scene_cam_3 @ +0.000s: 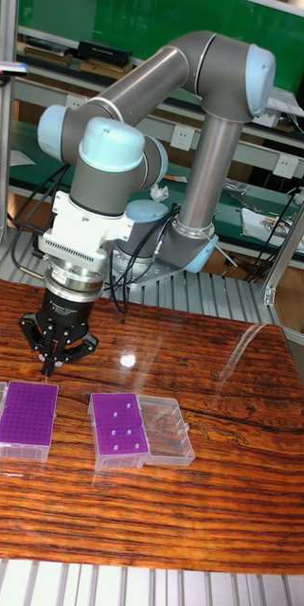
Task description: Transfer all small pipette tips from one holder to another
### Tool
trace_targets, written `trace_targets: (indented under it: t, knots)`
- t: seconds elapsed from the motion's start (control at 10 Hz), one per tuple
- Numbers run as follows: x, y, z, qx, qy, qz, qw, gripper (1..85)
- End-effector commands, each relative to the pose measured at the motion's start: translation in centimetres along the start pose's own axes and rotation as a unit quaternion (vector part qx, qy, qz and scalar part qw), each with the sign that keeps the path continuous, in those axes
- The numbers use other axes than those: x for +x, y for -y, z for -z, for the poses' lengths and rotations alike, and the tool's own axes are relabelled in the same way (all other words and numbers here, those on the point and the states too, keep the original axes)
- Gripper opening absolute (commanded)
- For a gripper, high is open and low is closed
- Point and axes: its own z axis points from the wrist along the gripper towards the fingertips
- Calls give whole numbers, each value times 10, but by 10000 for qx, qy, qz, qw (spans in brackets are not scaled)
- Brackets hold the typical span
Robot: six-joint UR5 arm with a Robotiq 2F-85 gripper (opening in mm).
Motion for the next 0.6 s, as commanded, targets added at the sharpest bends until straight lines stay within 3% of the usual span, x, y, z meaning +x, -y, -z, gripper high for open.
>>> trace_targets:
  t: [0.0, 0.3, 0.5]
  knots:
    - [-2, 4, 0, 67, -11, 76, 9999, 10]
    - [-9, 14, -4, 169, 18, 310, 9994, 10]
    - [-11, 13, -6, 127, -5, 297, 9995, 10]
